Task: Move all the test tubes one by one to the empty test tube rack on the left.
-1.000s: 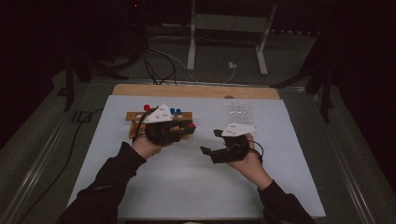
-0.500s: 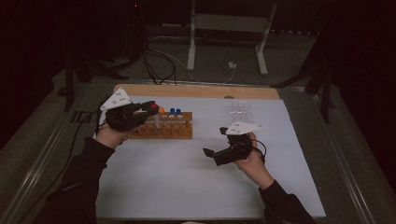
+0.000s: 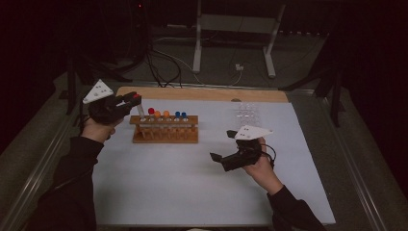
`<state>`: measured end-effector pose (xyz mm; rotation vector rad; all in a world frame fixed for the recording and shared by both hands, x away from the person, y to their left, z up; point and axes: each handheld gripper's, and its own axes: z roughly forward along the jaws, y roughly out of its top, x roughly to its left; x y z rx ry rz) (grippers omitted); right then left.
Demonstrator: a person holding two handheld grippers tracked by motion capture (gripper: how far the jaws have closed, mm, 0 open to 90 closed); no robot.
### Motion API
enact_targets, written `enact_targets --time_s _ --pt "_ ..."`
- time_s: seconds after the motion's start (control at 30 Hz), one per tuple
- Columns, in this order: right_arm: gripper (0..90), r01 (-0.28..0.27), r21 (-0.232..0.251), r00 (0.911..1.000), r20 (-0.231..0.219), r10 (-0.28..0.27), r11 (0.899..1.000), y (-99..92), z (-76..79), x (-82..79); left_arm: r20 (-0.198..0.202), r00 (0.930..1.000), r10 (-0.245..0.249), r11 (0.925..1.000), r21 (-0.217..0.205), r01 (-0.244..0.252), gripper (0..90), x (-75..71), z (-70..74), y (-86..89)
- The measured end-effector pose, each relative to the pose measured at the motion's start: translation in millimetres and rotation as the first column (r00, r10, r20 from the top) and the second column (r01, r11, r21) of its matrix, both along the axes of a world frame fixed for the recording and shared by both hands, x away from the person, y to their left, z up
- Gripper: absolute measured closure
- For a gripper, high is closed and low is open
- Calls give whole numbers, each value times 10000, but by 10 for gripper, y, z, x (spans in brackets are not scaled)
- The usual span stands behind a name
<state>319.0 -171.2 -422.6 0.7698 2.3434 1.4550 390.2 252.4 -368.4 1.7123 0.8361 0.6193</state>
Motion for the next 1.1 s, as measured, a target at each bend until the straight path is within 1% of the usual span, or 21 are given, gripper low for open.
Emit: enact_targets --time_s 0.13,0.17,0.23,0.3,0.37,0.4,0.47,0.5,0.57,0.7,0.73,0.8,0.87,0.9,1.0,1.03,1.1 --pt "0 -88 -70 10000 14 88 9999 5 -4 -6 -91 9993 358 9994 30 -358 715 90 -121 18" --pt "0 -75 -134 9999 65 76 9999 7 -4 -7 -148 9992 378 9993 -27 -379 715 110 -167 14" --pt "0 -116 -86 9999 43 116 9999 1 -1 -8 -187 9987 478 9989 35 -477 715 131 -238 5" --pt "0 -93 -113 9999 70 94 9999 -3 4 -10 -328 9981 521 9986 -8 -521 715 152 -300 2" --pt "0 -131 -53 9999 15 131 9999 -8 4 -9 -404 9972 623 9980 154 -618 715 169 -368 -6" --pt "0 -141 -69 9999 11 141 9999 -8 3 -10 -488 9969 611 9981 115 -606 715 179 -401 -4" --pt "0 -161 -91 9999 35 161 9998 -4 2 -13 -582 9960 685 9976 172 -677 714 190 -464 -8" --pt "0 -178 -61 9998 23 178 9998 -4 2 -14 -677 9954 679 9977 104 -673 714 196 -504 -5" --pt "0 -197 -50 9998 15 197 9998 -3 3 -12 -748 9944 753 9971 116 -746 715 201 -572 -8" --pt "0 -222 -29 9998 -8 222 9997 -7 6 -15 -1037 9912 816 9967 37 -817 714 215 -708 -9" --pt "0 -238 -12 9997 -2 238 9997 -9 7 -14 -1063 9909 829 9966 92 -824 714 217 -733 -10" --pt "0 -256 -5 9997 1 256 9997 -12 10 -14 -1154 9898 839 9964 18 -843 714 224 -774 -8" --pt "0 -269 12 9996 4 269 9996 -15 11 -13 -1159 9893 890 9960 62 -888 714 226 -802 -10" --pt "0 -276 9 9996 0 276 9996 -15 12 -14 -1195 9889 887 9960 15 -892 714 226 -815 -10" --pt "0 -301 -13 9995 -3 301 9995 -16 9 -14 -1296 9878 869 9962 109 -862 713 229 -854 -21" --pt "0 -284 -20 9996 -7 284 9996 -16 9 -14 -1278 9878 889 9960 22 -894 713 225 -863 -20" --pt "0 -284 -20 9996 -18 284 9996 -16 8 -13 -1259 9881 882 9960 5 -888 712 222 -866 -14"
